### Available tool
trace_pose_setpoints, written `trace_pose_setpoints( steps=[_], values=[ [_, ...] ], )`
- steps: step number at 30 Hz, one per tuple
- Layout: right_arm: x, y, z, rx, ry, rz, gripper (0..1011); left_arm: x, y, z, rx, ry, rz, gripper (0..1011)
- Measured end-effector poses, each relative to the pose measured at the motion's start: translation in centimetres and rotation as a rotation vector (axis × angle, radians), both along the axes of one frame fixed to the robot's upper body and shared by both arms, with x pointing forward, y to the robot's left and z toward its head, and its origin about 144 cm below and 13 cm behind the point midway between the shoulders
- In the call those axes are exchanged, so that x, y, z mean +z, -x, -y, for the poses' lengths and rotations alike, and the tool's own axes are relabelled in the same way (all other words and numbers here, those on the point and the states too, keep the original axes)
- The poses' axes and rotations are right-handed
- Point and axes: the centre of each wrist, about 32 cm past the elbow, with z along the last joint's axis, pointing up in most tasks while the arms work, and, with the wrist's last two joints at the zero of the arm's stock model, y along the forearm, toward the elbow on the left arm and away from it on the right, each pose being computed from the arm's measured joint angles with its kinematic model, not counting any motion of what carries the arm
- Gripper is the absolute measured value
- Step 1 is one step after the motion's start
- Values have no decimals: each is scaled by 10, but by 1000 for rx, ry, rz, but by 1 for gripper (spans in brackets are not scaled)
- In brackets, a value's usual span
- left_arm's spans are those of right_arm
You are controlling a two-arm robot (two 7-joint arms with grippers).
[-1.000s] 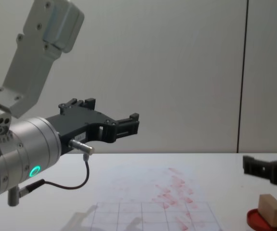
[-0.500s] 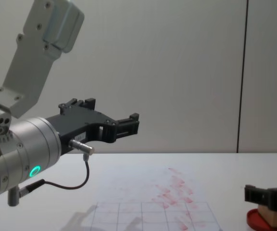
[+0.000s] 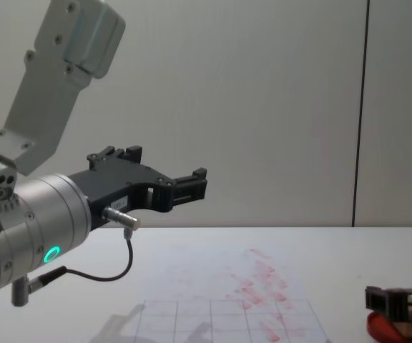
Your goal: Use the one hand to pick up the stamp and affix it onto the A4 paper.
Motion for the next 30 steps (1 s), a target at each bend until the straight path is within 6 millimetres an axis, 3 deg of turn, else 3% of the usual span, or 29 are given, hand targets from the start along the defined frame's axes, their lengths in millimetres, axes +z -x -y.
trace_pose_setpoints(
  steps=[14, 30],
  values=[
    [0, -6, -1, -25, 8, -41, 225, 0, 0, 0, 0, 0, 0, 993],
    [0, -10, 1, -76, 3, -80, 219, 0, 0, 0, 0, 0, 0, 993]
  ],
)
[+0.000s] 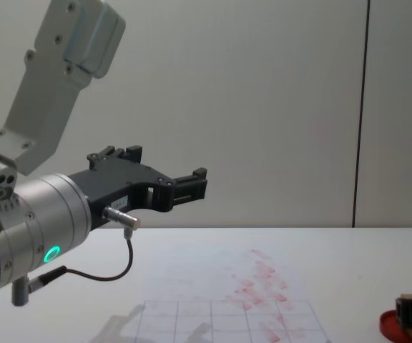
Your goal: Use the one hand to pick up the stamp and affix it onto the A4 paper.
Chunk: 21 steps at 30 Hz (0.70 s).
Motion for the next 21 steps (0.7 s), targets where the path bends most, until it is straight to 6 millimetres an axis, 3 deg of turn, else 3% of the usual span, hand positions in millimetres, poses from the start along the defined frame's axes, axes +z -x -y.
trace_pose_setpoints(
  steps=[15, 21],
  values=[
    [-1, -3, 3, 0, -28, 5, 218, 0, 0, 0, 0, 0, 0, 993],
    [8, -3, -1, 40, -28, 56, 219, 0, 0, 0, 0, 0, 0, 993]
  ],
)
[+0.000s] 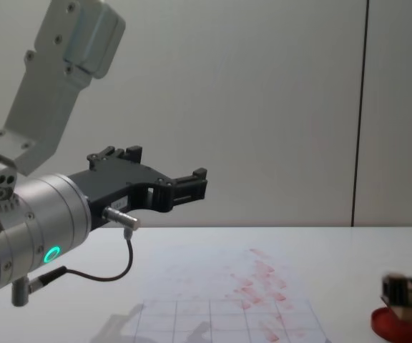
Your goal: Use the one hand to pick up the stamp and affix it onto the A4 paper.
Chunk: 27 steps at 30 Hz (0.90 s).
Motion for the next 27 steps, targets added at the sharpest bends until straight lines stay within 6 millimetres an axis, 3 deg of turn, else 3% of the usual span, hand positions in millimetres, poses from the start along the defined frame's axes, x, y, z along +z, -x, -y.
trace_pose_setpoints(
  steps=[15, 27],
  values=[
    [27, -3, -25, 152, 7, 108, 219, 0, 0, 0, 0, 0, 0, 993],
    [20, -17, -41, 202, 5, 18, 219, 0, 0, 0, 0, 0, 0, 993]
  ],
)
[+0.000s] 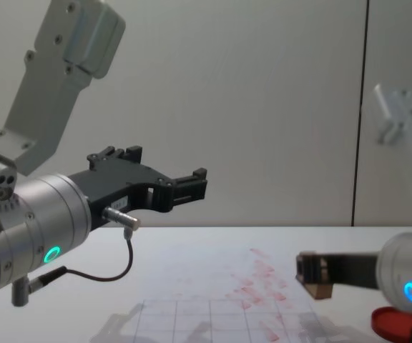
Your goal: Use the one hand to pick up the stamp and affix it onto the A4 paper.
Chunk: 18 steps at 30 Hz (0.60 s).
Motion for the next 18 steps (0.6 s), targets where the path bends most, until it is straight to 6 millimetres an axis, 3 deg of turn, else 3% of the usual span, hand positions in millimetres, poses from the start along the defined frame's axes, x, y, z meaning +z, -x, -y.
trace_pose_setpoints(
  steps=[18],
  values=[
    [-22, -31, -15, 7, 35, -105, 219, 0, 0, 0, 0, 0, 0, 993]
  ],
)
